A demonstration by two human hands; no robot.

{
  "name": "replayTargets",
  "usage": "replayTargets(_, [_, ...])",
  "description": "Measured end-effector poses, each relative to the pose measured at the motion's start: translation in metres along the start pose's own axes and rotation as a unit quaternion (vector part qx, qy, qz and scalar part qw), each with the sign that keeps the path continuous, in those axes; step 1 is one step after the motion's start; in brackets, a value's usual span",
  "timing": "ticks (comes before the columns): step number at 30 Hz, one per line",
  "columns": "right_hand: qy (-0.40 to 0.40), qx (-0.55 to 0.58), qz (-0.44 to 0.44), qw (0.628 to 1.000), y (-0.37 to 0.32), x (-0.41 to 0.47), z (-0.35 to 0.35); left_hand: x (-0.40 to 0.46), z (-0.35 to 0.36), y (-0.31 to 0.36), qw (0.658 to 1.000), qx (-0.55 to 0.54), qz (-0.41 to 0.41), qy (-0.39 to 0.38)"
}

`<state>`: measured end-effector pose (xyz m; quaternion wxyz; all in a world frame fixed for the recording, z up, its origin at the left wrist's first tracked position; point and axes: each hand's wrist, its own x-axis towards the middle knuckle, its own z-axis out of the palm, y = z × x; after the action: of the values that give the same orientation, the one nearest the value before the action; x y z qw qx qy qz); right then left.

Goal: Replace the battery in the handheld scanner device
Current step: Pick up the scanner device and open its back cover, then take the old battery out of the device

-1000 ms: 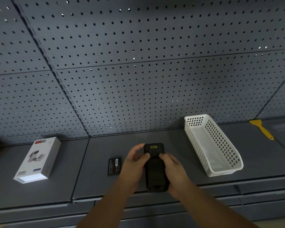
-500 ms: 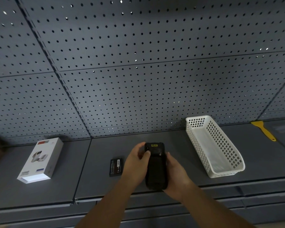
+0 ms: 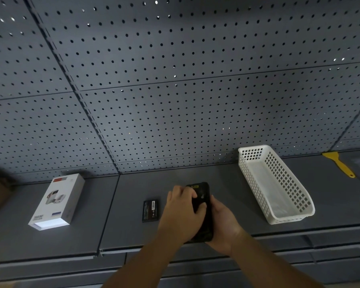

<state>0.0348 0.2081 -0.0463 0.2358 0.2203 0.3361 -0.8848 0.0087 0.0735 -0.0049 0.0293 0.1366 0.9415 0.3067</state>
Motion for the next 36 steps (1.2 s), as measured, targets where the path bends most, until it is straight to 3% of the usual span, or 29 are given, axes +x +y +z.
replayTargets(9, [0.018,-0.001,-0.013,1.000,0.004,0.006,-0.006,-0.004,0.001,0.006,0.999,-0.009,-0.033,-0.021])
replayTargets(22, [0.054,0.021,-0.044,0.997,-0.002,0.013,-0.007,0.003,-0.014,0.011,0.993,-0.071,-0.019,0.092])
replayTargets(29, [0.072,0.049,-0.059,0.994,-0.008,0.011,-0.018,0.003,-0.005,-0.031,0.988,0.029,-0.143,-0.040])
replayTargets(36, [0.063,0.050,-0.049,0.996,-0.013,0.007,-0.014,-0.002,0.018,-0.041,0.979,0.121,-0.140,-0.084])
